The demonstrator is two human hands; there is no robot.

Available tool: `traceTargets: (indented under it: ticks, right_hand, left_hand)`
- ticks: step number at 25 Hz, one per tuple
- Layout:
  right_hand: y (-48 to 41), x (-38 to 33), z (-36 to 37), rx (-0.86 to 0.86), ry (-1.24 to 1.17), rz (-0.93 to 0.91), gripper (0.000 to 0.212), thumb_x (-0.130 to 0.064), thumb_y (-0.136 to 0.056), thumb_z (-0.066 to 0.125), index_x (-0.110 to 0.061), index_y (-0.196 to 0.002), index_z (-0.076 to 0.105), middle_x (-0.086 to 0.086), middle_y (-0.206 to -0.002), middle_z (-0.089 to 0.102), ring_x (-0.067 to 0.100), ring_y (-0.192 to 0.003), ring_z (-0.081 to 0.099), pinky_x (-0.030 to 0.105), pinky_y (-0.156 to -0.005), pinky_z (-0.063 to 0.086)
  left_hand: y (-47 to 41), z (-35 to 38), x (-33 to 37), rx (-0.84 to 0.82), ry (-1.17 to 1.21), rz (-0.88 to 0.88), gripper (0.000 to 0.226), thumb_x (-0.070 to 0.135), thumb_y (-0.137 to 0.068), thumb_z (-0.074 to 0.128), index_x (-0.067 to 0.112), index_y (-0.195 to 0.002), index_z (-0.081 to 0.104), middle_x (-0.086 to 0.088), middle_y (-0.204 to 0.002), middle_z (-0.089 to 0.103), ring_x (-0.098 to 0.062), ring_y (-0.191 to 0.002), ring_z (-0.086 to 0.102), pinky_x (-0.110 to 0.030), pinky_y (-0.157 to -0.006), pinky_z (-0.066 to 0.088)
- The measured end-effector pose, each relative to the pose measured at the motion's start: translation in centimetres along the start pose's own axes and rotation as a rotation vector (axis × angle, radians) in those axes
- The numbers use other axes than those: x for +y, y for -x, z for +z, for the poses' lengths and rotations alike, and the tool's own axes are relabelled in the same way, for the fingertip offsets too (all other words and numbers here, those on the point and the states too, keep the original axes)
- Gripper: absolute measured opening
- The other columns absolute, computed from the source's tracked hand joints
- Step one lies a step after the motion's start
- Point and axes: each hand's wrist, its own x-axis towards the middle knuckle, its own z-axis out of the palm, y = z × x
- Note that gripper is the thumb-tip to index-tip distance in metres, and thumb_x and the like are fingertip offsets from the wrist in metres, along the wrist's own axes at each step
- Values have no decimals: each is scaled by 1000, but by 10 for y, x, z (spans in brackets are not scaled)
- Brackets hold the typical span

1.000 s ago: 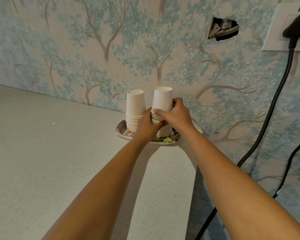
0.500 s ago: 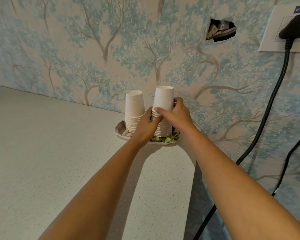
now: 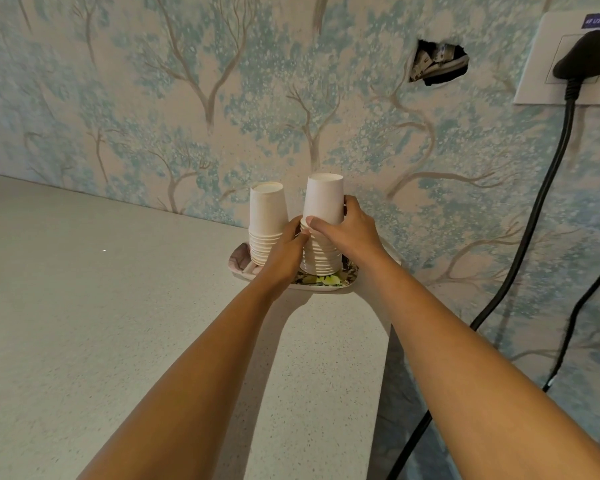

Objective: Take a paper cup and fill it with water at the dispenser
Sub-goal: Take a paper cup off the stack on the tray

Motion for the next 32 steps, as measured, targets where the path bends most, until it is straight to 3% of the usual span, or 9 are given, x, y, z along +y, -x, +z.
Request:
traceTargets:
  ticks: [3,8,13,20,25,28,32]
  right_hand:
    - [0,-1,1,6,13,-9,73,-44,-69,71,-16,-130,43,5,-128,57,23,-112,58,28,-77,45]
    - [-3,-6,1,54,-40,-42,73,-44,-71,70,-16,-131,40,6,-129,55,24,-111,57,32,-80,47]
    - [-4,-15,-7,116,-210,-55,76,-44,-74,69,-17,-137,36,5,-133,51,15,-99,51,28,-77,43]
    - [-7,-24,-19,43,-262,-61,79,-35,-81,66,-12,-143,24,9,-141,42,25,-121,49,38,-97,46]
    - [-3,-31,-23,93,-323,-92,77,-32,-82,65,-12,-142,22,9,-141,40,21,-118,49,27,-87,44]
    - [4,-36,-34,172,-253,-163,77,-33,-81,67,-16,-144,26,8,-139,35,11,-108,43,21,-84,39]
    - [20,-40,-53,192,-127,-225,77,-29,-76,72,-22,-142,33,10,-135,31,14,-113,42,19,-92,40]
  left_hand:
    - [-2,0,0,12,0,-12,40,14,-98,33,14,-136,45,-5,-127,60,-14,-109,58,-21,-83,48]
    - [-4,2,-1,71,-57,-71,42,15,-95,32,11,-135,42,-14,-129,58,-27,-116,56,-45,-101,46]
    - [0,4,1,60,-104,-93,44,18,-94,33,13,-138,37,-9,-135,52,-19,-112,49,-32,-90,38]
    - [5,10,12,58,-105,-49,54,17,-93,42,16,-145,29,-8,-146,43,-24,-130,43,-39,-105,37]
    - [8,10,18,62,-163,-24,62,24,-90,56,18,-146,27,-6,-148,42,-22,-129,46,-37,-104,38]
    - [12,9,18,76,-167,-37,65,30,-92,55,17,-148,23,-8,-154,34,-27,-134,42,-40,-108,37]
    - [23,13,26,193,-147,-9,60,30,-95,51,17,-147,25,-7,-157,29,-27,-141,32,-36,-109,30]
